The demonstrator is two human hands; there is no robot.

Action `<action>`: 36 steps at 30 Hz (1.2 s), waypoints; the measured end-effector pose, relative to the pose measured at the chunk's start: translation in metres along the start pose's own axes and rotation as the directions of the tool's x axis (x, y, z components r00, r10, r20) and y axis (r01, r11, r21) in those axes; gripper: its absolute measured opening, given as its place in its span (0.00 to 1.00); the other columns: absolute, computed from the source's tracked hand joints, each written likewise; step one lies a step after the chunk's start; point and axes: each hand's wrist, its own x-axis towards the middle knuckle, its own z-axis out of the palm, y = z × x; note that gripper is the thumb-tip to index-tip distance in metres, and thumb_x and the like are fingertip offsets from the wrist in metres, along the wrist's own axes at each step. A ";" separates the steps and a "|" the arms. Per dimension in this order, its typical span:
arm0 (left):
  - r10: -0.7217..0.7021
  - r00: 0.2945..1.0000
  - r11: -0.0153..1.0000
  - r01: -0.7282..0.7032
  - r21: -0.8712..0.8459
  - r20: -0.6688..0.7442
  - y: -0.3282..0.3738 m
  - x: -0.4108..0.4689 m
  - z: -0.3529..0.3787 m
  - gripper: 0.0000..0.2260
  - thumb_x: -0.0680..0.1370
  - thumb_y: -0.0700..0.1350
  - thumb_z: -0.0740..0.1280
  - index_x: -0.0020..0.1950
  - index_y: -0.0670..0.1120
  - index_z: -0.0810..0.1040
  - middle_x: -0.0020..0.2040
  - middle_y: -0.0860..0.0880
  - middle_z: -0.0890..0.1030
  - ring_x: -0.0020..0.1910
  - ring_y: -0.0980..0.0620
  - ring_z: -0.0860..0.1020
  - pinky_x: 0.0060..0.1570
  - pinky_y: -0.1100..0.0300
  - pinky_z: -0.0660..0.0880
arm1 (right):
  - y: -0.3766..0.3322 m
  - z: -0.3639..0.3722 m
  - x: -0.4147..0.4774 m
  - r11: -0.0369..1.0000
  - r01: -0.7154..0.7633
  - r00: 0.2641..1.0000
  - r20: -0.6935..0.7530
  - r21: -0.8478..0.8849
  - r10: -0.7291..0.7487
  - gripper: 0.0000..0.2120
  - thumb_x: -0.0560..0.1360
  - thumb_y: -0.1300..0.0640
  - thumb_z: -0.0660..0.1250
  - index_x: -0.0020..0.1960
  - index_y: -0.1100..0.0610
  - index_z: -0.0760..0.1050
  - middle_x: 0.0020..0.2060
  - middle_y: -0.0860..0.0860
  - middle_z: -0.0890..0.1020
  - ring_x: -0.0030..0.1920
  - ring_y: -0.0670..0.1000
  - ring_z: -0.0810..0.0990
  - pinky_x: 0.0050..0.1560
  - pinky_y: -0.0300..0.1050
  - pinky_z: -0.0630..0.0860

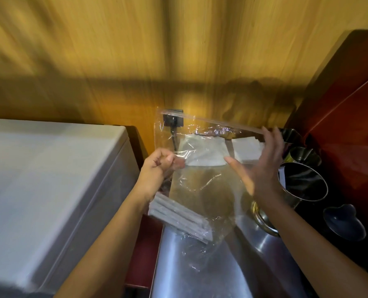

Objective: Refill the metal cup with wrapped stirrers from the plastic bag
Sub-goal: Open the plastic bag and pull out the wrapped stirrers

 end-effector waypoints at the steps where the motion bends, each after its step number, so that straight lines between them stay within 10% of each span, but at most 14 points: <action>1: 0.002 1.000 1.000 -0.002 -0.009 0.003 0.002 -0.001 0.000 0.12 0.79 0.42 0.60 0.39 0.53 0.77 0.44 0.50 0.86 0.49 0.46 0.83 0.46 0.52 0.78 | 0.001 0.002 -0.003 0.997 -0.060 0.998 -0.025 0.040 0.061 0.47 0.61 0.47 0.77 0.72 0.52 0.54 0.75 0.54 0.51 0.74 0.55 0.53 0.70 0.62 0.49; 8: -0.035 0.995 0.996 0.028 -0.081 -0.093 0.004 -0.004 -0.002 0.13 0.80 0.41 0.60 0.38 0.51 0.77 0.39 0.49 0.86 0.44 0.47 0.84 0.52 0.45 0.76 | 0.009 0.003 -0.019 0.763 -0.458 0.889 0.220 0.457 0.402 0.46 0.64 0.60 0.77 0.71 0.46 0.52 0.52 0.52 0.79 0.47 0.45 0.81 0.45 0.42 0.79; 11: -0.046 0.994 0.998 0.040 -0.058 -0.101 0.005 -0.004 -0.003 0.11 0.79 0.42 0.62 0.39 0.51 0.78 0.37 0.52 0.85 0.43 0.48 0.83 0.48 0.51 0.78 | 0.010 0.002 -0.018 0.696 -0.548 0.837 0.290 0.464 0.465 0.23 0.66 0.66 0.74 0.59 0.64 0.71 0.37 0.51 0.82 0.33 0.46 0.82 0.34 0.39 0.79; 14: -0.023 0.989 0.999 0.026 0.022 -0.144 0.010 -0.003 -0.007 0.10 0.76 0.45 0.67 0.34 0.50 0.78 0.32 0.51 0.80 0.36 0.50 0.79 0.35 0.57 0.77 | 0.005 -0.003 -0.012 0.760 -0.519 0.854 0.274 0.391 0.442 0.07 0.65 0.65 0.74 0.39 0.56 0.79 0.25 0.49 0.82 0.25 0.43 0.80 0.24 0.33 0.74; 22: 0.196 0.980 0.972 -0.191 0.135 -0.020 0.043 0.005 -0.020 0.09 0.74 0.46 0.68 0.33 0.50 0.78 0.26 0.52 0.79 0.26 0.55 0.75 0.29 0.61 0.73 | -0.026 -0.023 0.016 0.845 -0.228 0.971 0.175 0.484 0.162 0.08 0.67 0.64 0.73 0.37 0.53 0.76 0.27 0.46 0.83 0.27 0.45 0.81 0.25 0.35 0.75; 30: 0.314 0.927 0.949 -0.297 0.110 -0.208 0.051 0.010 -0.028 0.06 0.78 0.38 0.63 0.43 0.45 0.77 0.30 0.53 0.81 0.28 0.56 0.78 0.29 0.64 0.75 | -0.038 -0.030 0.022 0.860 -0.132 0.991 0.080 0.493 0.106 0.08 0.67 0.66 0.73 0.42 0.66 0.75 0.31 0.53 0.79 0.27 0.44 0.80 0.27 0.33 0.74; 36: 0.146 0.988 0.986 -0.149 -0.070 -0.055 0.040 0.006 -0.032 0.10 0.67 0.46 0.74 0.47 0.53 0.81 0.40 0.48 0.85 0.42 0.49 0.82 0.45 0.57 0.78 | -0.044 -0.031 0.020 0.855 -0.136 0.990 0.105 0.500 0.096 0.07 0.67 0.67 0.72 0.41 0.64 0.75 0.33 0.53 0.78 0.29 0.43 0.79 0.32 0.34 0.77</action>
